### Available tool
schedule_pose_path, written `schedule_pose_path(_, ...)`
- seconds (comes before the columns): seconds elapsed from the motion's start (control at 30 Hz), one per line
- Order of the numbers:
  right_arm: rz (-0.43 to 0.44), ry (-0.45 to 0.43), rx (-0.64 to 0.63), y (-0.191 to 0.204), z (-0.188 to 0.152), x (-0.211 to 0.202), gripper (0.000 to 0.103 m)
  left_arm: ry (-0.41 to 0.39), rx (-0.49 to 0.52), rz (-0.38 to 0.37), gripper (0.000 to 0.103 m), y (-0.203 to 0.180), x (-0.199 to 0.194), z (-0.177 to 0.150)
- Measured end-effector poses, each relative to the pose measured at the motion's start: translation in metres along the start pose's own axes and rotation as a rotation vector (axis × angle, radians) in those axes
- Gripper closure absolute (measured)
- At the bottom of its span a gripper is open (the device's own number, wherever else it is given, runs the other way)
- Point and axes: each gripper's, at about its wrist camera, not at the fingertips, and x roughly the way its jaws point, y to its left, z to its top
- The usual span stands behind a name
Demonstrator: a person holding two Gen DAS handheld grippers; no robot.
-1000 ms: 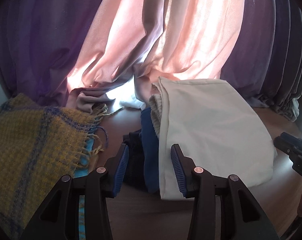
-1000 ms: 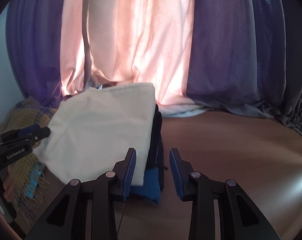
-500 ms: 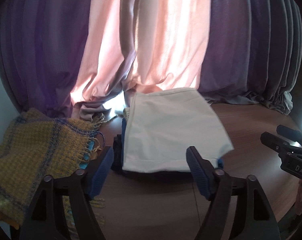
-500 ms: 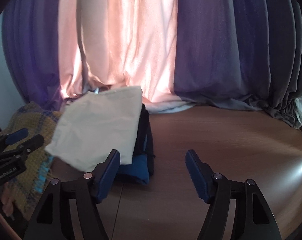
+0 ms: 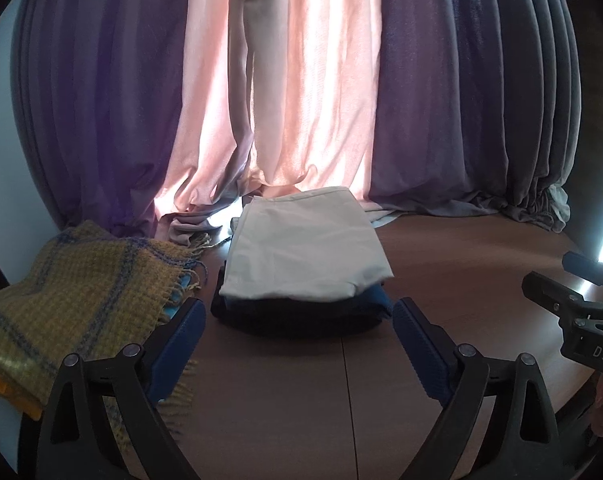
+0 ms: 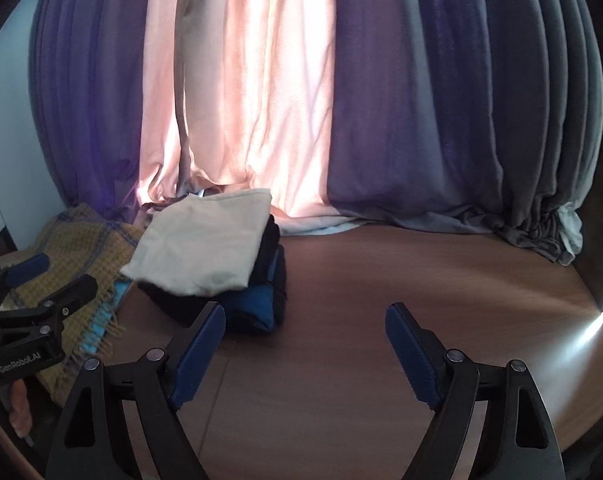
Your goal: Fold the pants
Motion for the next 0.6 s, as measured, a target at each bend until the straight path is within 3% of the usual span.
schedule_pose_path(0.6,0.018,-0.017,-0.011,-0.034,-0.051,-0.08,0.02,-0.017,0.013,0.006,0.004,-0.047,-0.076,-0.04)
